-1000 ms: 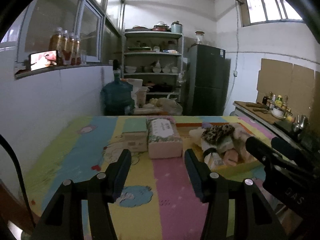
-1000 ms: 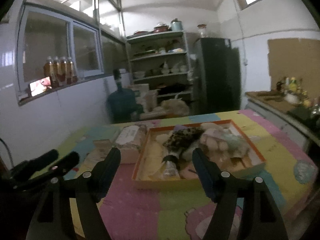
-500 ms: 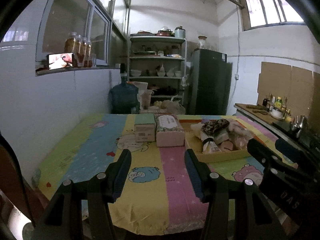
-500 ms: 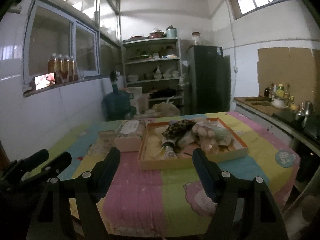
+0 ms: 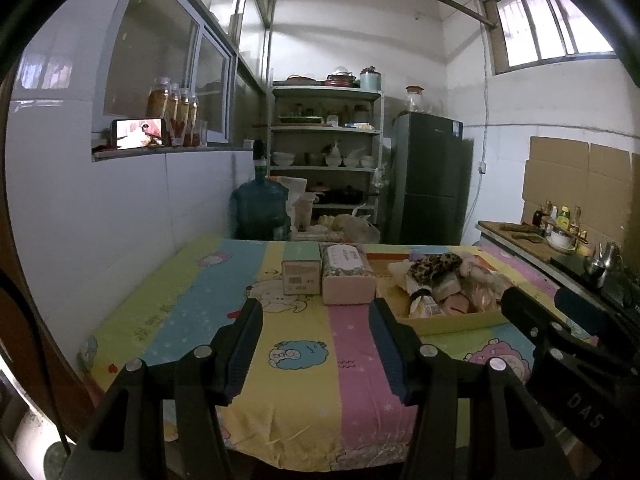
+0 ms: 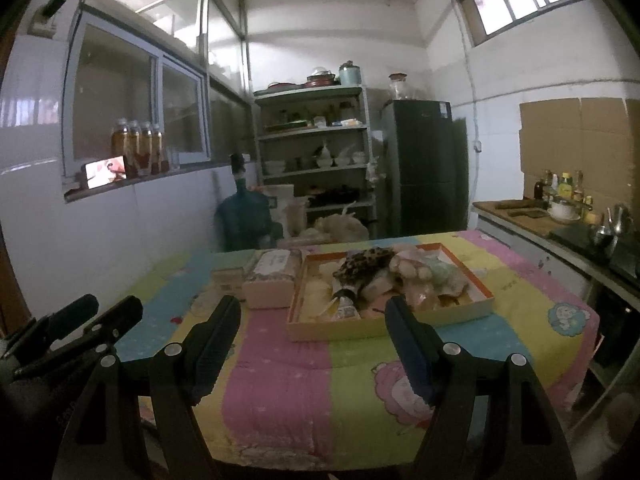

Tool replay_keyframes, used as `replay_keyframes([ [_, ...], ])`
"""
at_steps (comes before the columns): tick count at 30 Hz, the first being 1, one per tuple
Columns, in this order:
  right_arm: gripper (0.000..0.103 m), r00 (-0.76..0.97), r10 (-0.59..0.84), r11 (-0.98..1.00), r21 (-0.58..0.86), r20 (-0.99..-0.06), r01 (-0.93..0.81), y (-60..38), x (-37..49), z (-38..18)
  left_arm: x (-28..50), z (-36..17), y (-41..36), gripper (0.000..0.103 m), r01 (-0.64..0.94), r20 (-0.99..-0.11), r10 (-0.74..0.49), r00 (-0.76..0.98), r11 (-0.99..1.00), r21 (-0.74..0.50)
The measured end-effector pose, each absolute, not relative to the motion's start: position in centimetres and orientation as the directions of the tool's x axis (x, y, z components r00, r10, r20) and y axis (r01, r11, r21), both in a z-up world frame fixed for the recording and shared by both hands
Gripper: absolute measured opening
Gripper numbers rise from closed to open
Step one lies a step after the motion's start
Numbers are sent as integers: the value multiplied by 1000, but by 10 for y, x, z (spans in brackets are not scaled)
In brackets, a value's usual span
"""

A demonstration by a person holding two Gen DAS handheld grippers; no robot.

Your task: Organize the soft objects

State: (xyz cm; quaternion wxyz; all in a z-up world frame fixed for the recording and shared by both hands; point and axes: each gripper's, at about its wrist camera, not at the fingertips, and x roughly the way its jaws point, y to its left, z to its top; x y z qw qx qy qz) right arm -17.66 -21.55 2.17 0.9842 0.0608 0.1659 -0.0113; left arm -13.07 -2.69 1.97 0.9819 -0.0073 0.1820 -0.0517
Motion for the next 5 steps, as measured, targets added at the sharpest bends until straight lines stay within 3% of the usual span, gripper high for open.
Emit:
replay_keyframes([
  [5, 76, 945, -1, 992, 117, -328, 42, -216, -176, 22, -132, 19, -26, 55, 101, -358, -109, 927, 994, -39],
])
